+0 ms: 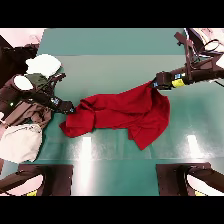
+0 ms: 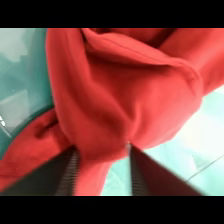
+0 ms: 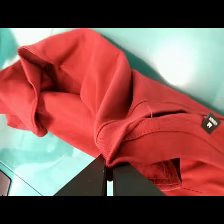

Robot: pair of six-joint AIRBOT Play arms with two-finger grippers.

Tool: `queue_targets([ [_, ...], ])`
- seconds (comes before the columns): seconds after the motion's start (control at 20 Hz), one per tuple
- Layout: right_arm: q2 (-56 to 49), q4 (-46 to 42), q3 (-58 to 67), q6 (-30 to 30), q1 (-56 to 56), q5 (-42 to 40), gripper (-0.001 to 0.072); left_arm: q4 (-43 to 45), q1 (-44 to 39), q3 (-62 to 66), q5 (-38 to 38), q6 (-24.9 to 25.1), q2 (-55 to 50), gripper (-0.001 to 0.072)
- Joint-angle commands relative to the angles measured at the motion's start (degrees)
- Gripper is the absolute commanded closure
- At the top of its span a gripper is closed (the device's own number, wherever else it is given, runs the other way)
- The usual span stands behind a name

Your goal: Fold the shirts.

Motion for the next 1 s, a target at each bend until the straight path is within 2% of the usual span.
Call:
queue_targets([
  [0.0,0.87,-0.20,-0.04,-0.04,-0.07,-0.13,0.0694,0.90,-0.76,0.44,1.03,-0.50,-0.50,0.0685],
  [0.1,0.87,-0.46,-0.02,-0.04,-0.07,-0.22,0.0694,2.01,-0.63,2.56,0.17,-0.50,0.15,0.0685],
  [0.25,0.92,-4.02,2.05,-0.02,-0.07,0.63,0.0694,4.11,0.46,12.24,-2.89,-0.55,3.45,0.0685],
  [0.35,0.92,-6.97,6.16,0.09,-0.35,1.84,0.0694,4.33,2.05,19.67,-3.85,-0.50,6.82,0.0685],
  [0.6,1.07,-7.30,19.26,0.17,-4.22,6.21,0.0694,5.44,3.48,33.75,-6.93,-0.52,12.74,0.0685],
  [0.95,11.61,-7.50,36.22,-0.72,-8.02,4.72,0.0695,4.83,3.48,59.80,-8.28,-4.00,18.36,0.0685],
])
